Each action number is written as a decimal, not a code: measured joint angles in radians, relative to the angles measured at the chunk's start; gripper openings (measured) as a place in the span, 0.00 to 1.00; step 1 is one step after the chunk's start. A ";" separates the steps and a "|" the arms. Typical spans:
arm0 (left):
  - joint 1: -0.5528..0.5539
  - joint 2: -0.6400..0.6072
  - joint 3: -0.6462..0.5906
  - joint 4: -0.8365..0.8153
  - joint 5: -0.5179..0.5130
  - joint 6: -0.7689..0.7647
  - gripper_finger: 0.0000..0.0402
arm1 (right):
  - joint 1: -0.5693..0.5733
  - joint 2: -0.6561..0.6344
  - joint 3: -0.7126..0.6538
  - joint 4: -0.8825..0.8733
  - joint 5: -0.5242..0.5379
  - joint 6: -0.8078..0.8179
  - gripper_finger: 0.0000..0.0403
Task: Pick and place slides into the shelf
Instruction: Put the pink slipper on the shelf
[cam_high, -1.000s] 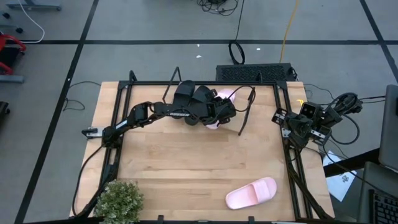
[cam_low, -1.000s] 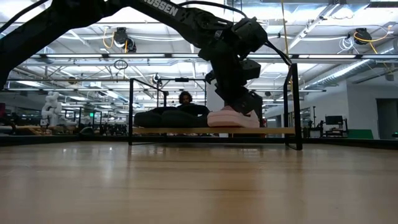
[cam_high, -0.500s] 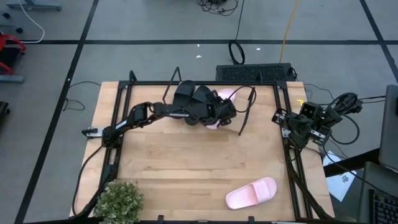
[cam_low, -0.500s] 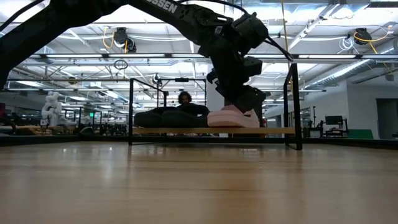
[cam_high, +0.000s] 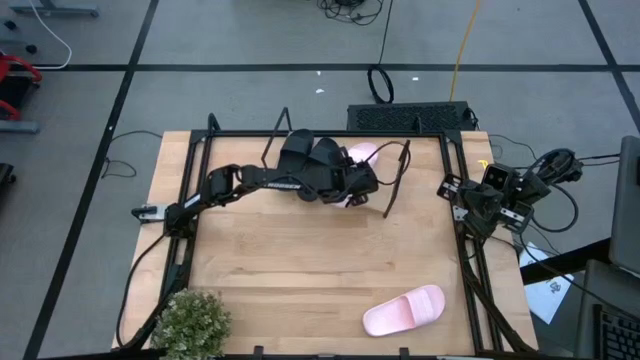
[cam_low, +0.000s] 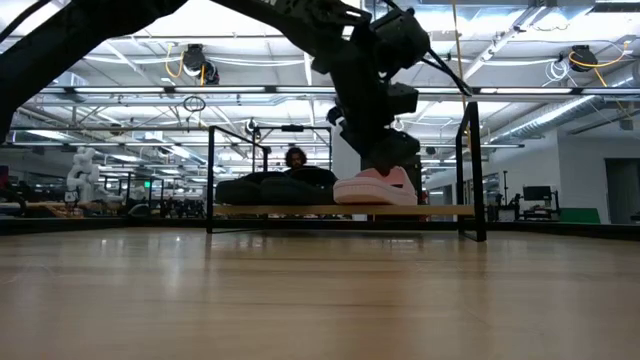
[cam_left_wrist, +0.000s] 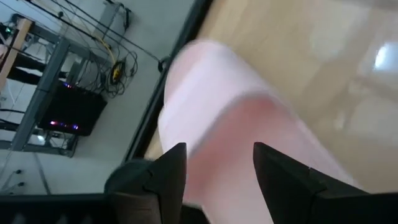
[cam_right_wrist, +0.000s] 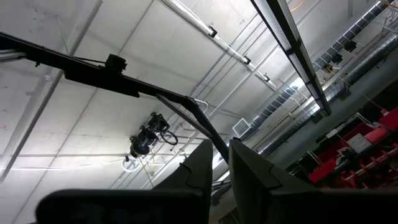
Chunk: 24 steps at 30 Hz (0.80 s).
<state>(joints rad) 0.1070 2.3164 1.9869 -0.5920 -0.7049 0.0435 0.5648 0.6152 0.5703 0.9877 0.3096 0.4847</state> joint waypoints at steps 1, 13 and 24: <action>-0.005 -0.002 0.000 -0.024 0.000 0.000 0.47 | 0.000 0.000 0.000 0.000 0.000 0.000 0.11; -0.097 -0.188 0.000 -0.118 -0.126 0.003 0.47 | 0.000 -0.036 0.000 -0.136 -0.042 0.005 0.11; -0.133 -0.429 0.000 -0.377 -0.159 -0.244 0.47 | 0.001 -0.016 0.001 -0.609 -0.322 0.344 0.11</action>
<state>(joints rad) -0.0255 1.8870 1.9865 -0.9691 -0.8637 -0.2006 0.5653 0.5993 0.5713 0.3784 -0.0129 0.8287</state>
